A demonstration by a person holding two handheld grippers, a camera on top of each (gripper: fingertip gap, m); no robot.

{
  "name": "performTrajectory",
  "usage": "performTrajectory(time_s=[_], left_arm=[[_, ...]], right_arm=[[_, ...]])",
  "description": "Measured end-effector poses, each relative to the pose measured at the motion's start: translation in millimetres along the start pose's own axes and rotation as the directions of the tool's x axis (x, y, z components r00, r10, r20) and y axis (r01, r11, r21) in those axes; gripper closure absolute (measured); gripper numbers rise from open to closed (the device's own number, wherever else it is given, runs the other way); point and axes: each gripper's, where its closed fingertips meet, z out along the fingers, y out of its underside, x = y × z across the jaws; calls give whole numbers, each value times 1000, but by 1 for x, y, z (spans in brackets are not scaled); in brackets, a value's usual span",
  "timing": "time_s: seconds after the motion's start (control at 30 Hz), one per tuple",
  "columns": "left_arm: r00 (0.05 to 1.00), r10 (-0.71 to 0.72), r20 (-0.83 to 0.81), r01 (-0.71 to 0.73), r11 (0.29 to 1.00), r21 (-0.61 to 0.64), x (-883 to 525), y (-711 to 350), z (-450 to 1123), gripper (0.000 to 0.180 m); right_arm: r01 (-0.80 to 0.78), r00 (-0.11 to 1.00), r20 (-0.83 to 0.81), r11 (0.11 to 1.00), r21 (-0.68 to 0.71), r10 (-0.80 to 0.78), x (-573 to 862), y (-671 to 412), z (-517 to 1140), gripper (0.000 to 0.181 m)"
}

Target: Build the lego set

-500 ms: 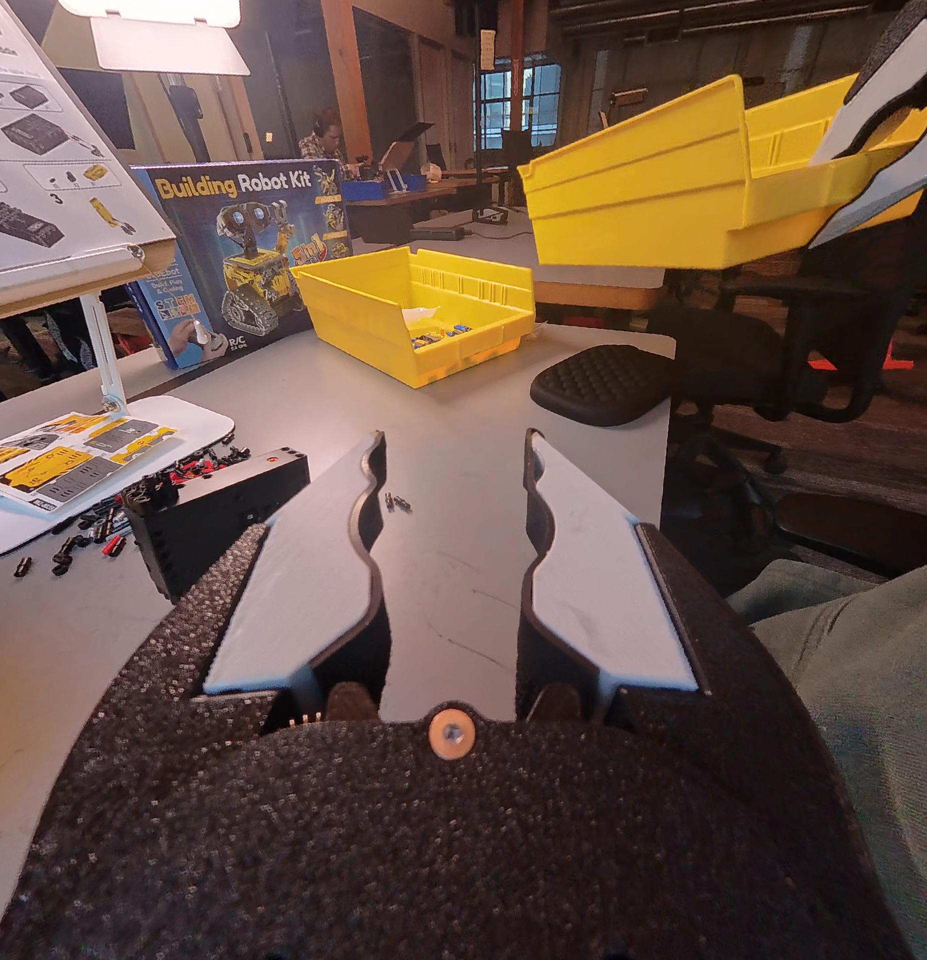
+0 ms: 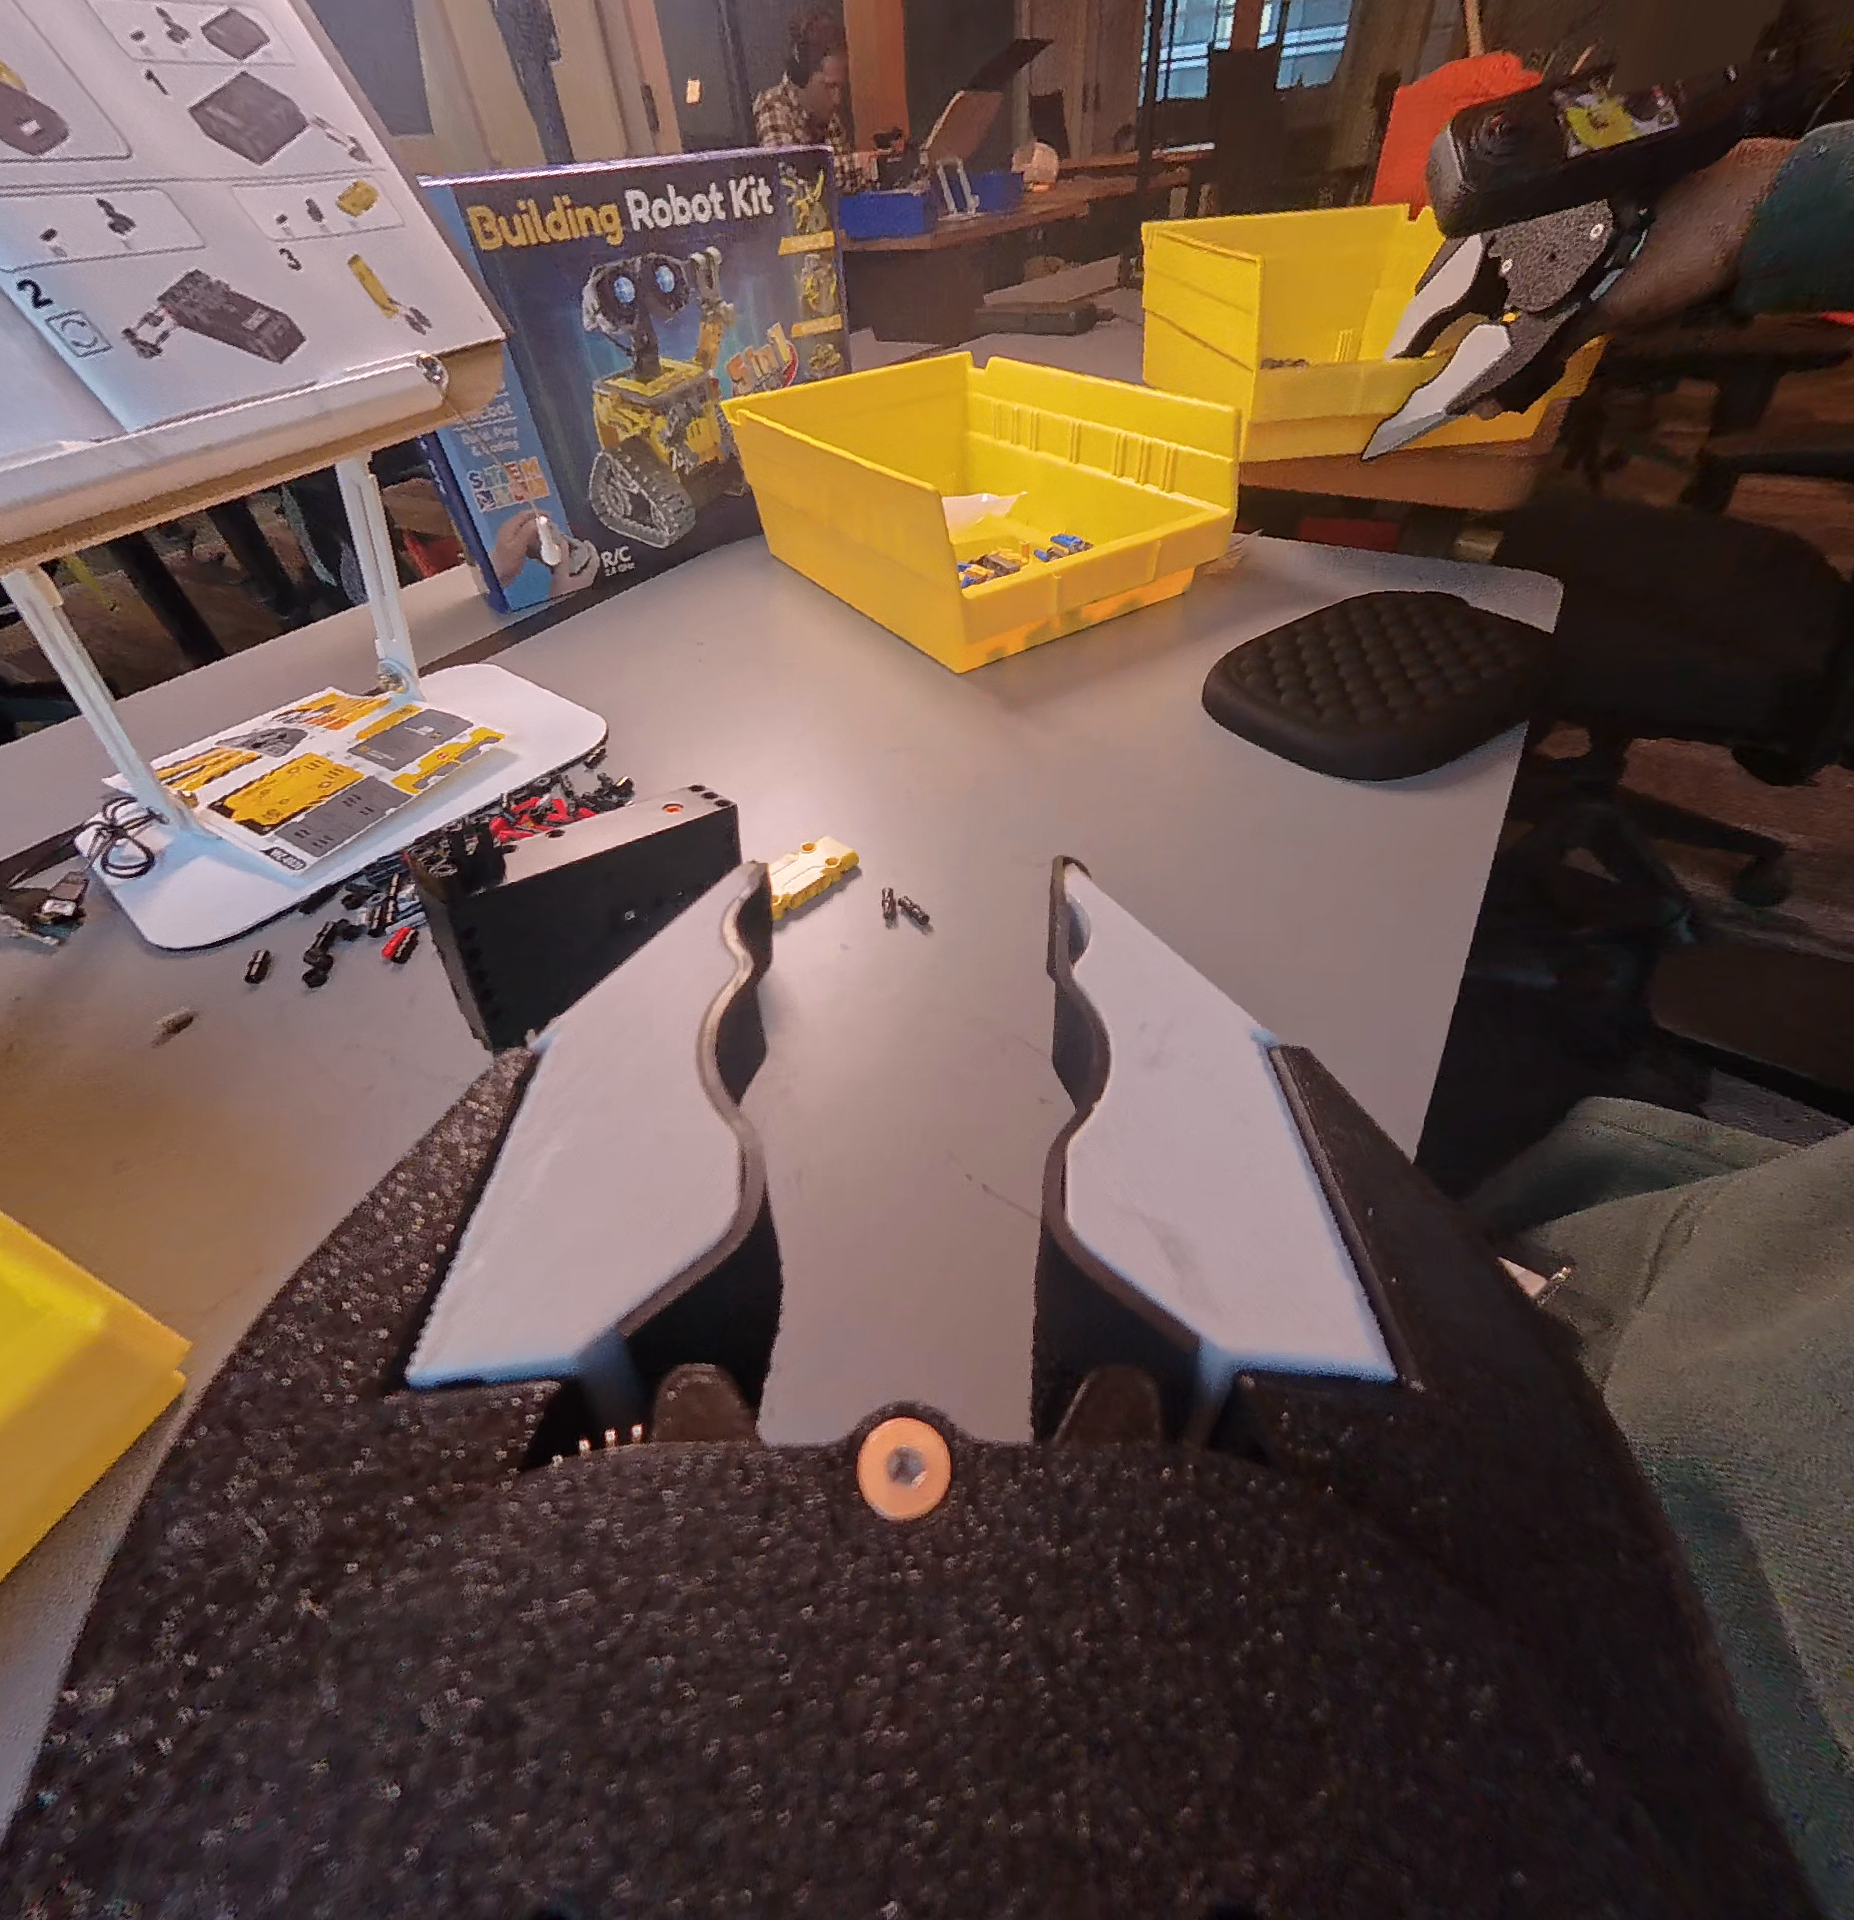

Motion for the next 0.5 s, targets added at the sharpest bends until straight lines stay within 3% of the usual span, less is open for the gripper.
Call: performTrajectory(time_s=[0.13,0.33,0.5], left_arm=[[999,1,41,1,999,-39,-9,4,3,127],[999,-22,37,24,998,-52,-11,9,12,127],[998,-52,27,54,996,-74,-18,19,18,127]], right_arm=[[-16,998,-64,998,59,19,38,-5,34,153],[-72,995,-64,993,95,78,54,-24,23,113],[-185,976,-47,919,348,214,24,-81,-34,116]])
